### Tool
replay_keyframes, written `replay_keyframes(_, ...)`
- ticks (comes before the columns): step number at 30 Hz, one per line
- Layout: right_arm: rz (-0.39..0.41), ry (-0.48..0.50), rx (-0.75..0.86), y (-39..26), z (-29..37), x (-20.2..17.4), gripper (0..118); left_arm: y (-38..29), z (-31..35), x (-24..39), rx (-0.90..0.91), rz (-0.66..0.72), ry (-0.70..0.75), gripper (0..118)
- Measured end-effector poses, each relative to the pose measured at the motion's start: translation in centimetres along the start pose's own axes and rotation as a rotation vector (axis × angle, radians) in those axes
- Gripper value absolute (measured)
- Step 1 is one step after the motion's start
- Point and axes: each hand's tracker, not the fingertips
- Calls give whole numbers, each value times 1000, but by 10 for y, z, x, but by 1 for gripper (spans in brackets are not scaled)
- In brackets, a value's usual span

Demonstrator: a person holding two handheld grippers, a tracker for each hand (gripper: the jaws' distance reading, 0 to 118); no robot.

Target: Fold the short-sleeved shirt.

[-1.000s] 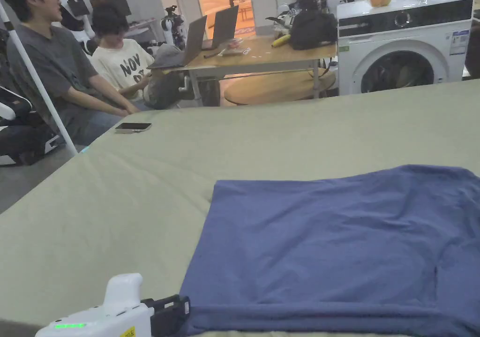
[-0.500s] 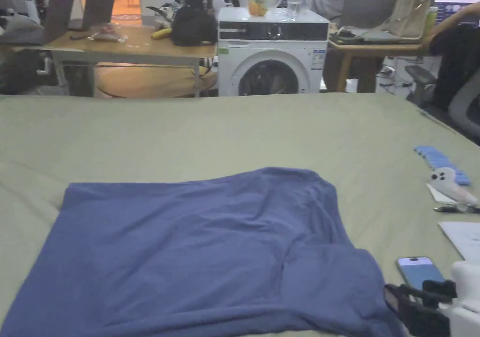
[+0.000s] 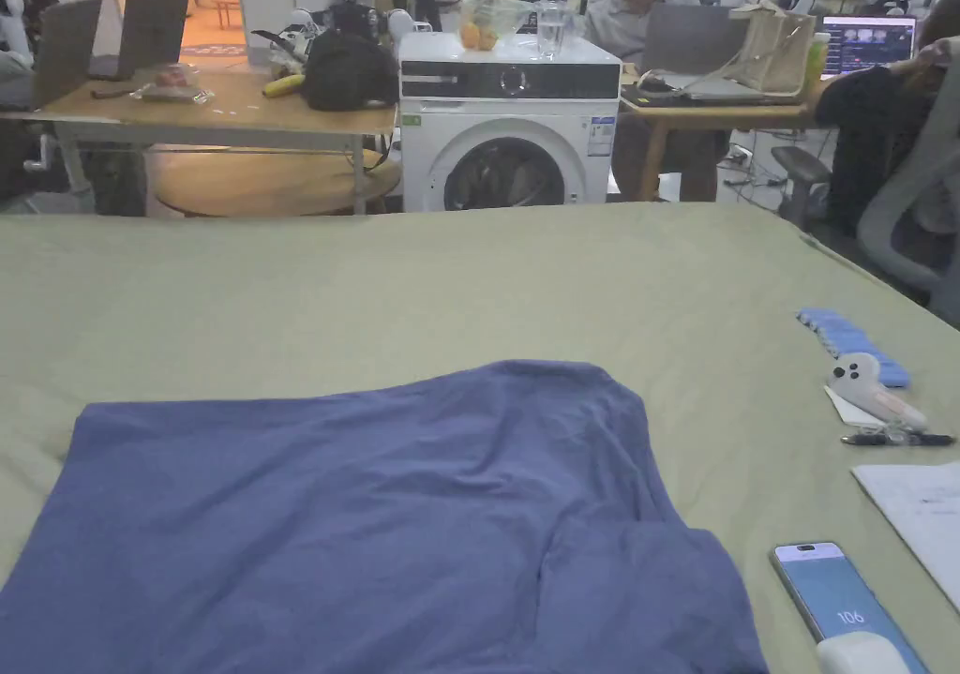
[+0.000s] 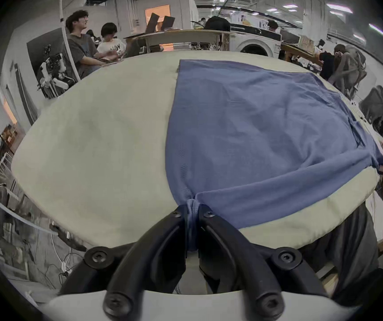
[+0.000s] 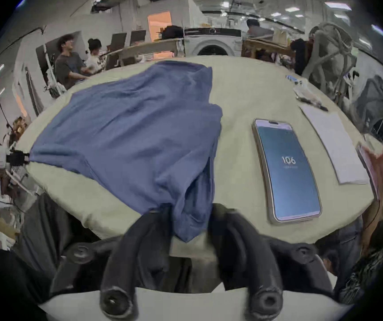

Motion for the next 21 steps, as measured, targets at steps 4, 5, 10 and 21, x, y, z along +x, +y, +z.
replay_keyframes(4,-2,11,58,16,8,2,3,7,20,-12,79,90,-91,3)
replay_keyframes(5,-13,19,85,27,10,4,3,18,28,-11,109,106,-99,3)
replay_keyframes(10,-59,9,183,100,-8,18,3,90,33,-18,221,-2,-57,3)
replay_keyframes(21,-139,-89,157,197,-133,22,3,197,-83,-57,244,79,-46,3)
